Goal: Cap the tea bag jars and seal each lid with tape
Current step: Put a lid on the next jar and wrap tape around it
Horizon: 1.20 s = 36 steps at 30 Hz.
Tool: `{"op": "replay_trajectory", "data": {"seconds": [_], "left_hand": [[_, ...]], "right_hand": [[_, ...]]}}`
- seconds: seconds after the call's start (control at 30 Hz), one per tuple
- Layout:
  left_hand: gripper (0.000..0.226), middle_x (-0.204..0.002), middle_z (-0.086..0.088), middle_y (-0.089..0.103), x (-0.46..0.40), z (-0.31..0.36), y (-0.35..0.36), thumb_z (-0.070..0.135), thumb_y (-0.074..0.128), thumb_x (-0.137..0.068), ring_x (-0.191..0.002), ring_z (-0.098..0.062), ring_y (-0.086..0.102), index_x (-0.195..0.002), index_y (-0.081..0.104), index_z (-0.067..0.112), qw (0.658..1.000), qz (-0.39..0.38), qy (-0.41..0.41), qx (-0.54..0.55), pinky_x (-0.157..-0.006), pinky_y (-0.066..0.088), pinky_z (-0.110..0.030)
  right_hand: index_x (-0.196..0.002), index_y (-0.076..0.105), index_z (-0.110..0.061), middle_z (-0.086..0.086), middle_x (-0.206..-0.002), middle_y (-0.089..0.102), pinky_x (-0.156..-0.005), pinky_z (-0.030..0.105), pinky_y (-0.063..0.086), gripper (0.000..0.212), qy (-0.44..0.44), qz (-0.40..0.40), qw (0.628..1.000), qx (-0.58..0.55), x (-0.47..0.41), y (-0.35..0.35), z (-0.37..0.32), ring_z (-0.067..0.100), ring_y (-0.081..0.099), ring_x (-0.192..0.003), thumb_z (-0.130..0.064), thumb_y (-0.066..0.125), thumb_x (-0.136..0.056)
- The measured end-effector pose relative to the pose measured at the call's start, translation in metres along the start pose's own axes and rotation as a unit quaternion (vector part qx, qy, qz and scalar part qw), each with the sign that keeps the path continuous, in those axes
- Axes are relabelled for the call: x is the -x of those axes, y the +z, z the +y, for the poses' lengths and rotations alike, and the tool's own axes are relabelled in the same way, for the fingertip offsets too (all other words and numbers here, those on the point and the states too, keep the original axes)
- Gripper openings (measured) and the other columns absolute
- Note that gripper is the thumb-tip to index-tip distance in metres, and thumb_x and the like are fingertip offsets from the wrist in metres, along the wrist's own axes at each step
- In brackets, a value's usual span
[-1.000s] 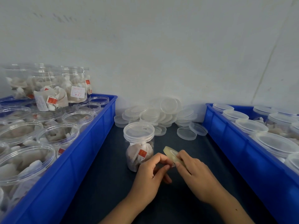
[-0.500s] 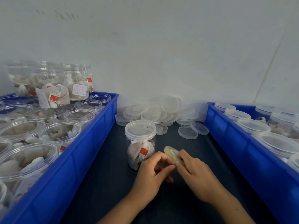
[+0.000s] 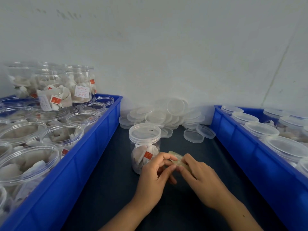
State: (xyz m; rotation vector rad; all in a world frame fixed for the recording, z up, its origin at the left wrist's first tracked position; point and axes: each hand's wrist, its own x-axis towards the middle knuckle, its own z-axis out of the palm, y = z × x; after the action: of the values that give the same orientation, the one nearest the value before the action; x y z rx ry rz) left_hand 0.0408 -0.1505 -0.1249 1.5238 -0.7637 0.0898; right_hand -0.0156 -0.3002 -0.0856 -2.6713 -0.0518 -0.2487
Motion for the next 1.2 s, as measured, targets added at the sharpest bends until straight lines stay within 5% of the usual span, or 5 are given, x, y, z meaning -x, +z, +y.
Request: {"op": "replay_trajectory", "data": {"seconds": [0.93,1.2], "left_hand": [[0.006,-0.088,0.014,0.070,-0.0011,0.0038,-0.0052,0.011,0.067,-0.089,-0.062,-0.013,0.068,-0.092,0.065,0.016,0.997,-0.016,0.048,-0.058,-0.063,0.057,-0.031],[0.002,-0.081,0.001,0.073,-0.0004,0.0053,-0.0020,0.005,0.064,-0.091,-0.059,-0.015,0.067,-0.089,0.063,0.005,0.999,0.009,-0.052,0.004,-0.058,0.054,-0.023]], "right_hand": [[-0.094,0.043,-0.031,-0.005,-0.079,0.057,-0.064,0.033,0.048,0.012,0.004,-0.011,1.000,0.004,0.0010,-0.0034,-0.0004,0.014,0.056,-0.068,-0.040,0.037,-0.100],[-0.094,0.041,-0.033,-0.006,-0.079,0.054,-0.060,0.025,0.044,0.011,-0.009,0.035,0.999,0.030,0.0008,0.0008,0.0004,0.009,0.053,-0.068,-0.041,0.037,-0.099]]}}
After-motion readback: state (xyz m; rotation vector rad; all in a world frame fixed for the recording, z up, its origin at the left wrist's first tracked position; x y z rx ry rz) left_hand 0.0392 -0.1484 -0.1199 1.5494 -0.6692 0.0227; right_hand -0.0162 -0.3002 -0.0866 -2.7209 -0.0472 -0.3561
